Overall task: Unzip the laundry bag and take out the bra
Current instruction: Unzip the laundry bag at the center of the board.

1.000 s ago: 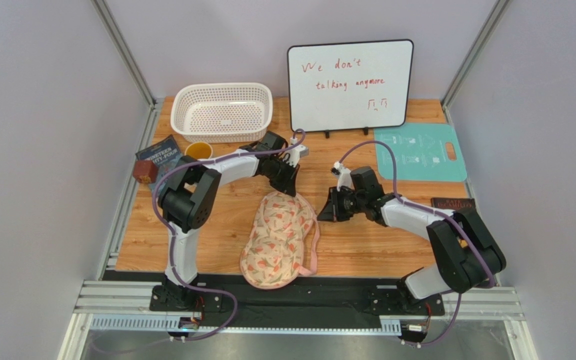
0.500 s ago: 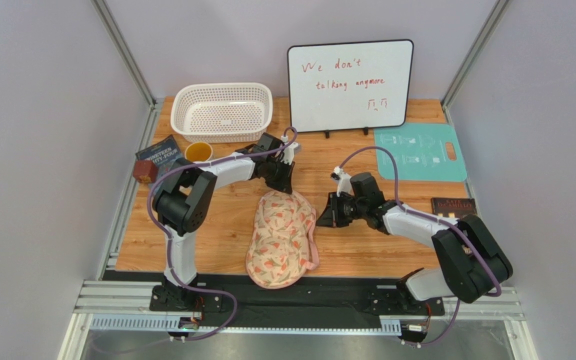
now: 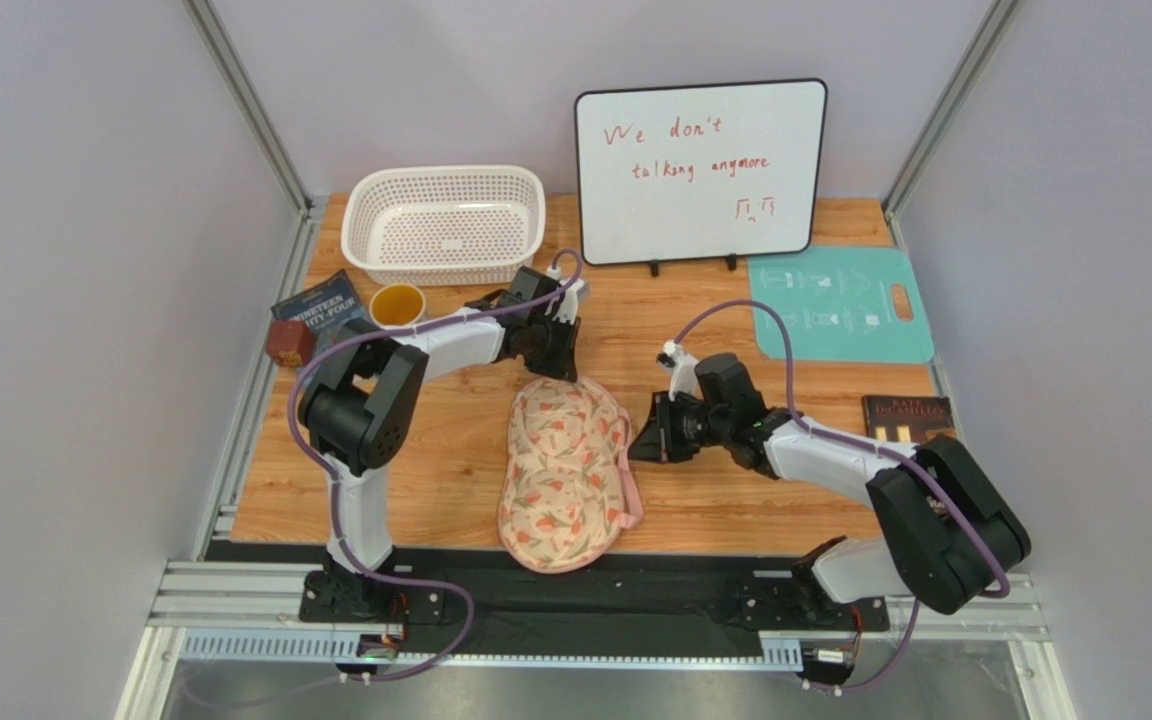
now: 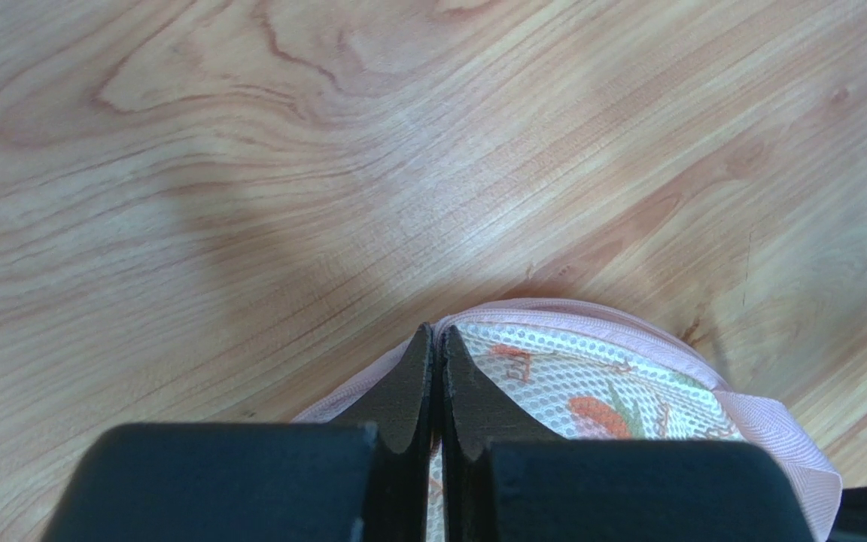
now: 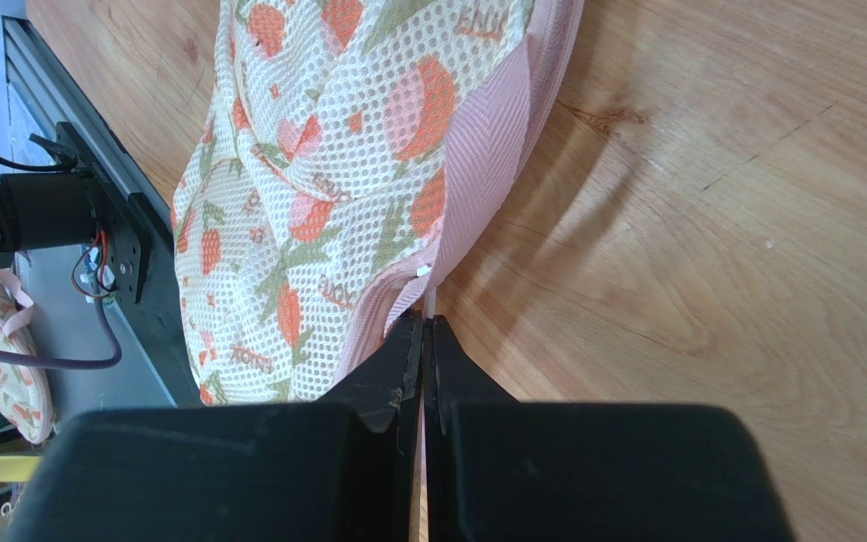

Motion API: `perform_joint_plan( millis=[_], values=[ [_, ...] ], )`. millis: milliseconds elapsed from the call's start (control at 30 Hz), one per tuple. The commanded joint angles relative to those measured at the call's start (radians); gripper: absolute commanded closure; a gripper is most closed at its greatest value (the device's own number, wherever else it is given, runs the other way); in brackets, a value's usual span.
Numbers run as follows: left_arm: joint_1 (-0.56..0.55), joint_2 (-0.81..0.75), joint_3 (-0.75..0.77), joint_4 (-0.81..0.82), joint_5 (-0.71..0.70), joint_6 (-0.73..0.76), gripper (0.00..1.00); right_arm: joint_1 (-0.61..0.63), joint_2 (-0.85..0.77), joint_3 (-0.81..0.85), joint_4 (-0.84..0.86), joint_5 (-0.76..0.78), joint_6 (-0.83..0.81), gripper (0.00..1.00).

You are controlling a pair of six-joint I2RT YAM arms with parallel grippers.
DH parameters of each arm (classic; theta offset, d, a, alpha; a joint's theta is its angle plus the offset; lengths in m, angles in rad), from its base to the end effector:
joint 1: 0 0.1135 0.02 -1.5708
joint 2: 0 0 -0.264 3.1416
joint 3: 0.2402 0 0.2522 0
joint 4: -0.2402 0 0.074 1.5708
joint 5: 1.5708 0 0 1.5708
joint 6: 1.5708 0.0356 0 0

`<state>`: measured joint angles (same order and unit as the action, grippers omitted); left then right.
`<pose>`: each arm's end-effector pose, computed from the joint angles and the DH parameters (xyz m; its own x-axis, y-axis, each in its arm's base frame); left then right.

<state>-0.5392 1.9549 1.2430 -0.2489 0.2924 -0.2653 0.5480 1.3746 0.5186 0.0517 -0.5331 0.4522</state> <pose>0.3427 -0.2170 0.1551 -0.8448 0.2129 -0.4909 0.4268 0.8215 -0.3782 0.2014 0.1441 0.1514 -0.8806 -0.0966 -0.4639 -0.4056 0.6600 0.6324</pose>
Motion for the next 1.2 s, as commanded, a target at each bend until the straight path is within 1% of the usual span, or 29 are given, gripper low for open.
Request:
perform_joint_plan(
  millis=[0,200,533,833,1167],
  values=[
    [0.038,-0.034,-0.007,0.048,-0.105,-0.028,1.0,0.038,0.001,-0.017,0.022,-0.019,0.034,1.0],
    [0.054,-0.024,0.003,0.054,-0.113,-0.037,1.0,0.07,-0.003,-0.023,0.033,-0.008,0.054,1.0],
    [0.087,-0.025,0.003,0.086,-0.131,-0.077,1.0,0.116,-0.055,-0.054,0.03,0.019,0.095,1.0],
    [0.104,-0.025,-0.019,0.118,-0.165,-0.114,1.0,0.151,-0.094,-0.075,0.034,0.035,0.128,1.0],
    [0.136,-0.05,-0.05,0.14,-0.206,-0.147,1.0,0.199,-0.167,-0.101,0.002,0.065,0.164,1.0]
  ],
)
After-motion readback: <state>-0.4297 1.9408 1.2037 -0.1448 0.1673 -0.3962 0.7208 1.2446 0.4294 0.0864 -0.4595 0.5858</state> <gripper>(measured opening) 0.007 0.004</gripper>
